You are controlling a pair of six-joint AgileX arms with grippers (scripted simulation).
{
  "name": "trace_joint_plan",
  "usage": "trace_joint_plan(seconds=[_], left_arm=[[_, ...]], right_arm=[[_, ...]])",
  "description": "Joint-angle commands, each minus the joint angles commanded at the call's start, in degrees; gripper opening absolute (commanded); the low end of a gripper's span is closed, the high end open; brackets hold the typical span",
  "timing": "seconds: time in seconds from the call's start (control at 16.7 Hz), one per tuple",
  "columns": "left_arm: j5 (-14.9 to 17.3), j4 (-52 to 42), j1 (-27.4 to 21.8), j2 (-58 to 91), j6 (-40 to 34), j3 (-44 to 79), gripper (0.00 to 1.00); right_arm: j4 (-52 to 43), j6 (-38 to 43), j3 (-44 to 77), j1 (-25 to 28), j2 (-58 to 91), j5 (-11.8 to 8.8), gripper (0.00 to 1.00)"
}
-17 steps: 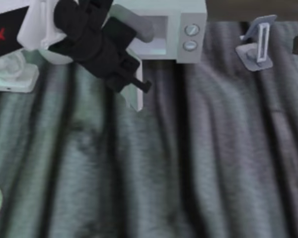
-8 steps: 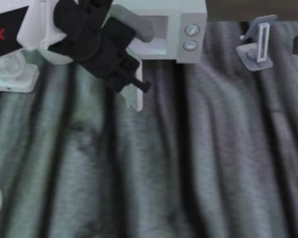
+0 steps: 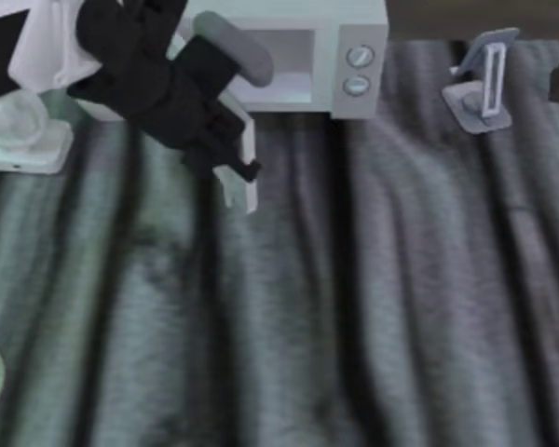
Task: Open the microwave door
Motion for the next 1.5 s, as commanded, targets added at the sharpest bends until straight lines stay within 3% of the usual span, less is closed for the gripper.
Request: trace_joint_plan(seconds=[0.24, 1.5], left_arm=[[2.0, -0.8, 1.6, -0.9, 4.0, -1.0, 0.00], [2.0, -0.8, 1.6, -0.9, 4.0, -1.0, 0.00]], right_arm=[[0.0, 0.0, 0.0, 0.0, 0.0, 0.0, 1.00], [0.0, 0.0, 0.0, 0.0, 0.0, 0.0, 1.00]])
